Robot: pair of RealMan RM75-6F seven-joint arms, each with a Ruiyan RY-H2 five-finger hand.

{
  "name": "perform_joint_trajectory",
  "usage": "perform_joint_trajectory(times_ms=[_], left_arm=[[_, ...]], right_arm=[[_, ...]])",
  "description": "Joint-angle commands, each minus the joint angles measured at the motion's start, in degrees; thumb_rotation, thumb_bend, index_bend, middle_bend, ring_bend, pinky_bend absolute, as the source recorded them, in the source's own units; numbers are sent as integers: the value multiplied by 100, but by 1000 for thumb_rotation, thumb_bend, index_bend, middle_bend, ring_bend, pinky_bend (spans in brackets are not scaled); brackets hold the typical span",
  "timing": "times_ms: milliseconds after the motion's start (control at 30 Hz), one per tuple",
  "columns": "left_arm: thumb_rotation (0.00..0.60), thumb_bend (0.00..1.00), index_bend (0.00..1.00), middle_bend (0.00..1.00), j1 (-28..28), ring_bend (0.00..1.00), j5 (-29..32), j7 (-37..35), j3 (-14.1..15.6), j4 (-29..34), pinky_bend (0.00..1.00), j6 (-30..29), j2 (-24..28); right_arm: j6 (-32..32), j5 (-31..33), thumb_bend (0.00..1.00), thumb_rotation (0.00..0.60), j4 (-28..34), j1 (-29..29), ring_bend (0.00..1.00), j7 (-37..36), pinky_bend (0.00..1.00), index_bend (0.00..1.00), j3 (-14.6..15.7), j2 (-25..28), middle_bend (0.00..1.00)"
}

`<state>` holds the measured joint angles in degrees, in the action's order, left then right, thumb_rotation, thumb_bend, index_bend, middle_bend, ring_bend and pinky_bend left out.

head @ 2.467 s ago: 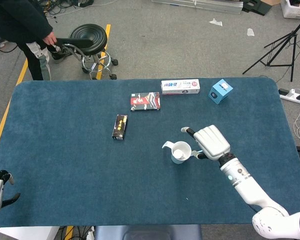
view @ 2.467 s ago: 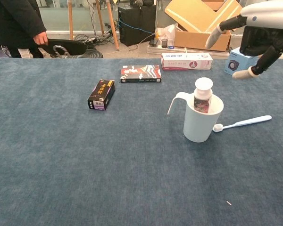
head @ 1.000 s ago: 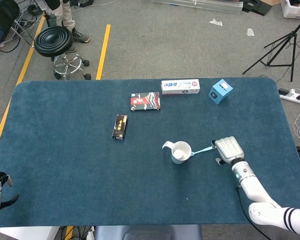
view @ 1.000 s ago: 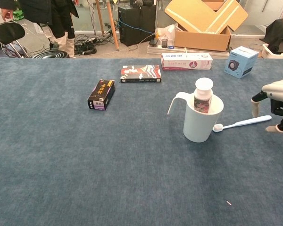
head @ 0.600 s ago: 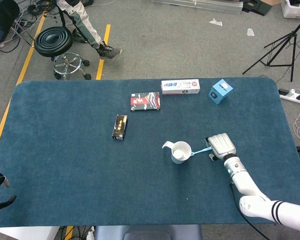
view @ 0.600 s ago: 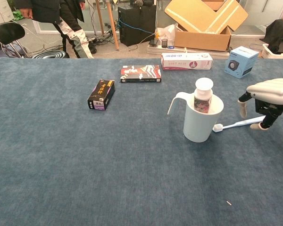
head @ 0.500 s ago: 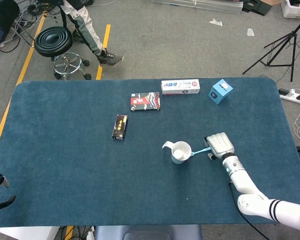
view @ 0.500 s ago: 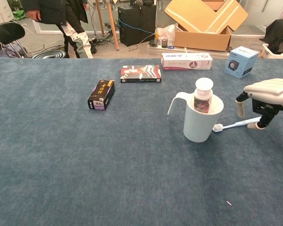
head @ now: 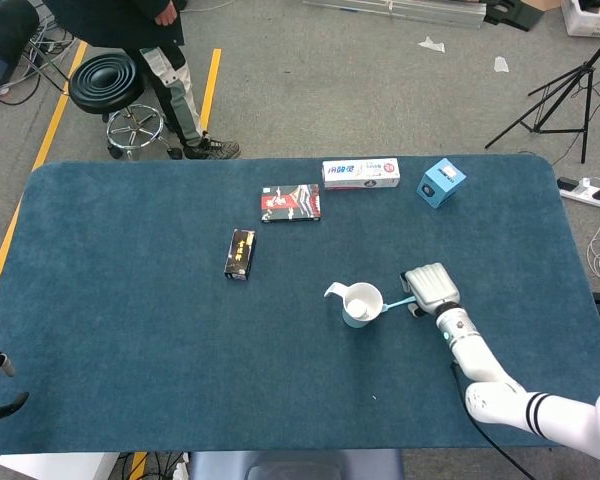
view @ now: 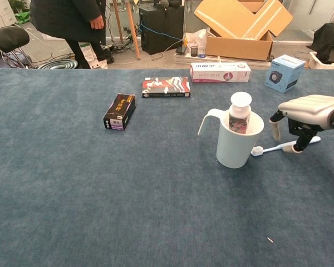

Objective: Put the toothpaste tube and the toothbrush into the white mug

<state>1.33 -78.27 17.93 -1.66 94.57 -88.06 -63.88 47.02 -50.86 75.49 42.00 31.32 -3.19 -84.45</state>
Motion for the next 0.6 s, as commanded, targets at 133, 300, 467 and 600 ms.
perform_joint_trajectory(times_ms=[133, 300, 467, 600], left_arm=[[600, 0, 534, 377, 18, 305, 1, -28, -1, -9, 417, -16, 5], [600, 0, 534, 377, 33, 305, 6, -56, -2, -25, 417, -23, 6], [600, 0, 534, 377, 45, 305, -1, -73, -4, -28, 417, -36, 9], [600, 0, 534, 377, 47, 305, 2, -77, -5, -34, 417, -30, 7]], right_arm=[[-42, 10, 210, 600, -73, 27, 1000, -1, 1000, 490, 7, -54, 1000], [-66, 27, 210, 600, -117, 41, 1000, 15, 1000, 494, 23, -85, 1000], [-72, 38, 210, 600, -133, 47, 1000, 28, 1000, 504, 36, -101, 1000], [-85, 59, 210, 600, -163, 51, 1000, 44, 1000, 510, 50, -118, 1000]])
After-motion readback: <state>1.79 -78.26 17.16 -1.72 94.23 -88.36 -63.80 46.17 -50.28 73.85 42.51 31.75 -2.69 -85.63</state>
